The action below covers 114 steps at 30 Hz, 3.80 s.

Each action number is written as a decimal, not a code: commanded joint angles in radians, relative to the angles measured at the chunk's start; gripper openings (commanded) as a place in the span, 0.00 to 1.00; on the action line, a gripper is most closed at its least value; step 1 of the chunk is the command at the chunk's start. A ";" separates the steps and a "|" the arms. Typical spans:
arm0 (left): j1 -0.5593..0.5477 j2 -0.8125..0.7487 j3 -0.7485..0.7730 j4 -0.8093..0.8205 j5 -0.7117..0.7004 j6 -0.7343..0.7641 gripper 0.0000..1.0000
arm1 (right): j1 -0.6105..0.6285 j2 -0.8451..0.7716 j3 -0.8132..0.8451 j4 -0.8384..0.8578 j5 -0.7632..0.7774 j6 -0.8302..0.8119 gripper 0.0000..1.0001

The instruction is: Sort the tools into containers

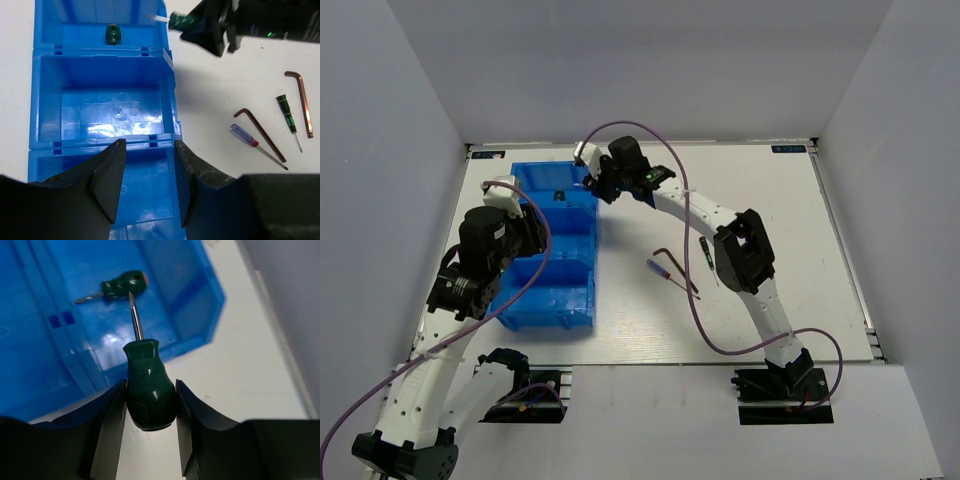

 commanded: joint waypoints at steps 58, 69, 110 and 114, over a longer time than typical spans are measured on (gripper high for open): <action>-0.506 1.080 0.476 -0.132 -0.040 -0.932 0.46 | -0.540 -0.708 -0.785 -0.534 0.042 0.456 0.30; -0.526 1.234 0.579 -0.238 -0.078 -1.047 0.45 | -0.586 -0.831 -0.909 -0.479 -0.033 0.497 0.30; -0.583 1.180 0.544 0.130 -0.031 -0.900 0.28 | -0.597 -0.839 -0.975 -0.464 -0.179 0.437 0.27; -0.583 1.194 0.545 0.144 -0.031 -0.900 0.32 | -0.594 -0.839 -0.978 -0.464 -0.179 0.437 0.27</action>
